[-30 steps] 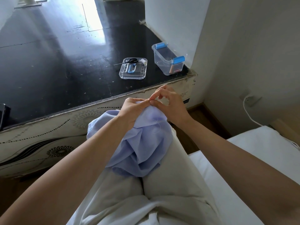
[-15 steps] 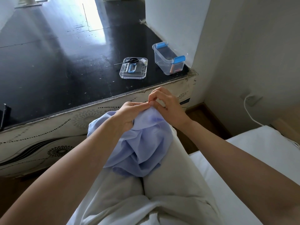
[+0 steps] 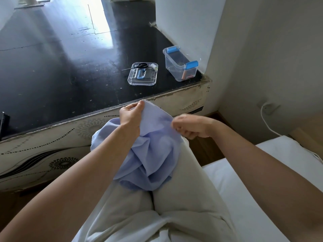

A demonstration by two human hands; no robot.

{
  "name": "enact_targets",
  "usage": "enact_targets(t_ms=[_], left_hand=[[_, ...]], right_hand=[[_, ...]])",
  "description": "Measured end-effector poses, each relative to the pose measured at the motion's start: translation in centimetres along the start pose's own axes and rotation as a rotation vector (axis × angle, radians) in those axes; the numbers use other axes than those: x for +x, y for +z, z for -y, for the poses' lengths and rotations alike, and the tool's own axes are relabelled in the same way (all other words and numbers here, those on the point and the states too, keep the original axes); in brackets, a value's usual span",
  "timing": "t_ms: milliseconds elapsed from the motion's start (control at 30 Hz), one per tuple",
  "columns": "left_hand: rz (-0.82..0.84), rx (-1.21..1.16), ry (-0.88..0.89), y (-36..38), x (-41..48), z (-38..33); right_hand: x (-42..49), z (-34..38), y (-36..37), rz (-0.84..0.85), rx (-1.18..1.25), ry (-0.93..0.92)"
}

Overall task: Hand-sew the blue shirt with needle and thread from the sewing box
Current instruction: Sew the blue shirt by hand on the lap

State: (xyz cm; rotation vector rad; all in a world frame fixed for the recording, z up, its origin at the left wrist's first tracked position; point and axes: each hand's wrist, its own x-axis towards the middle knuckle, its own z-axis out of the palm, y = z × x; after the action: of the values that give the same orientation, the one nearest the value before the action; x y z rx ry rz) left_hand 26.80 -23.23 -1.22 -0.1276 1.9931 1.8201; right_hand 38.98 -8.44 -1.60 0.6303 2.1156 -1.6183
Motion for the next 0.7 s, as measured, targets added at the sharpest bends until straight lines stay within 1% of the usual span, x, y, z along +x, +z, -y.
enact_targets(t_ms=[33,67,100,133,200,233,267,333,367,467,567,700], left_hand=[[-0.024,-0.011,0.000,0.0,0.0,-0.1],[-0.038,-0.012,0.003,0.0,0.1,-0.2],[-0.046,-0.017,0.007,0.1,0.1,-0.2],[-0.046,-0.023,0.009,0.0,0.1,-0.2],[-0.029,-0.039,0.016,0.0,0.1,-0.2],[-0.016,-0.041,0.017,0.0,0.0,-0.2],[-0.003,-0.038,0.012,0.0,-0.1,-0.2],[0.023,-0.033,0.001,0.0,-0.4,-0.3],[0.039,-0.035,0.000,0.0,-0.6,-0.3],[0.096,-0.040,0.021,0.2,-1.3,-0.5],[0.156,-0.031,0.004,0.2,-1.9,-0.4],[0.162,-0.009,-0.020,0.1,-2.1,-0.5]], right_hand=[[-0.2,-0.4,-0.2,0.098,-0.068,0.063],[-0.2,-0.6,-0.2,0.116,-0.091,0.096],[-0.2,-0.5,-0.1,0.047,-0.076,0.100],[-0.1,-0.3,0.1,-0.090,-0.047,0.073],[0.3,0.0,0.6,-0.438,0.023,-0.040],[0.7,0.1,0.7,-0.556,0.063,-0.129],[1.0,0.2,0.8,-0.613,0.078,-0.234],[1.3,0.5,1.3,-0.613,0.029,-0.414],[1.5,0.8,1.6,-0.601,-0.008,-0.476],[2.5,1.3,2.7,-0.644,-0.113,-0.603],[3.5,1.6,3.4,-0.750,-0.185,-0.639],[4.0,1.8,3.6,-0.831,-0.209,-0.611]])
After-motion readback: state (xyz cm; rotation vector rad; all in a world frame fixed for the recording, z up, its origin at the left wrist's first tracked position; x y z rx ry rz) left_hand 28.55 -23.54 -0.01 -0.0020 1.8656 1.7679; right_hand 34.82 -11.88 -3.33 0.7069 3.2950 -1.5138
